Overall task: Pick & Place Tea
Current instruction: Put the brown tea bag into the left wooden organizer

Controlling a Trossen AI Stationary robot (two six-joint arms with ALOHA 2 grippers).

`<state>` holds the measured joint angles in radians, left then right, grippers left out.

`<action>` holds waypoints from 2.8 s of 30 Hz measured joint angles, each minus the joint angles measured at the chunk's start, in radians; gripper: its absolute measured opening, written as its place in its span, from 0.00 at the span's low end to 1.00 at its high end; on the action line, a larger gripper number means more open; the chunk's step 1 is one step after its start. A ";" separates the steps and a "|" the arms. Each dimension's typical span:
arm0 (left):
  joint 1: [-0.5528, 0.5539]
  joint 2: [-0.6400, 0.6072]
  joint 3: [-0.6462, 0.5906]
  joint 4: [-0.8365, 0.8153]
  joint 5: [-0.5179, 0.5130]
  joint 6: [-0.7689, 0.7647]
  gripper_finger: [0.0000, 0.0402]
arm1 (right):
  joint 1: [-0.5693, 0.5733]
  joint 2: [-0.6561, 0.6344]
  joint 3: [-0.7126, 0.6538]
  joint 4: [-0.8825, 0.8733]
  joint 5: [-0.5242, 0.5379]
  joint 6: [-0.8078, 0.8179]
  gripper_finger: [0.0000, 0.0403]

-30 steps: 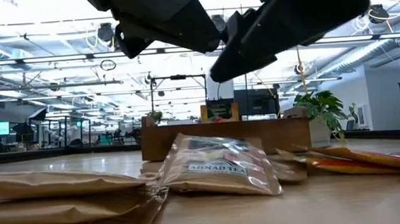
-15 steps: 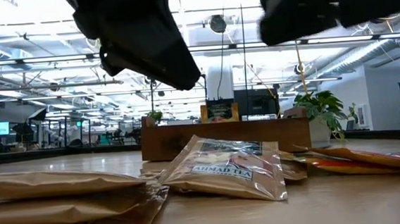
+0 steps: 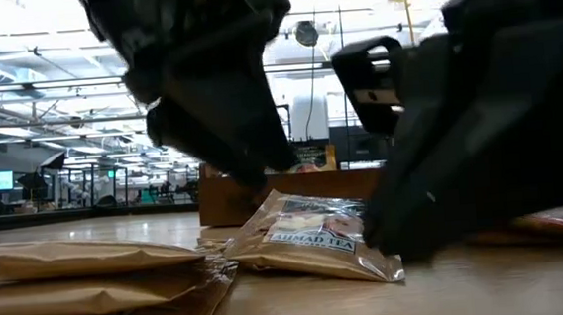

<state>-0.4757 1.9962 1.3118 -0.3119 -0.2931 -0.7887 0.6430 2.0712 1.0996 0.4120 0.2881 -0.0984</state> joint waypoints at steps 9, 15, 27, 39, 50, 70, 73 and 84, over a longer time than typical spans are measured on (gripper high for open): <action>0.023 0.060 -0.001 0.051 0.086 0.006 0.68 | -0.029 0.006 0.000 -0.050 0.000 0.052 0.00; 0.023 0.060 0.001 0.054 0.081 0.042 0.55 | -0.033 0.006 0.000 -0.061 -0.001 0.056 0.00; 0.023 0.060 0.001 0.056 0.049 0.112 0.03 | -0.034 0.006 0.000 -0.077 0.000 0.064 0.00; -0.024 -0.097 0.001 0.046 -0.063 0.220 0.01 | 0.045 -0.144 -0.002 -0.189 0.175 0.093 0.01; -0.150 -0.161 0.001 0.059 -0.309 0.316 0.00 | 0.122 -0.314 -0.002 -0.233 0.440 0.070 0.02; -0.157 -0.139 0.001 0.140 -0.345 0.361 0.00 | -0.145 -0.413 0.001 -0.392 0.008 0.253 0.50; -0.151 -0.117 0.001 0.155 -0.336 0.387 0.00 | -0.173 -0.413 0.001 -0.384 -0.097 0.268 0.49; -0.127 -0.108 0.001 0.153 -0.334 0.365 0.00 | -0.180 -0.413 0.002 -0.379 -0.189 0.267 0.41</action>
<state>-0.6027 1.8881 1.3128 -0.1585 -0.6273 -0.4236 0.4631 1.6585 1.1015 0.0330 0.0988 0.1684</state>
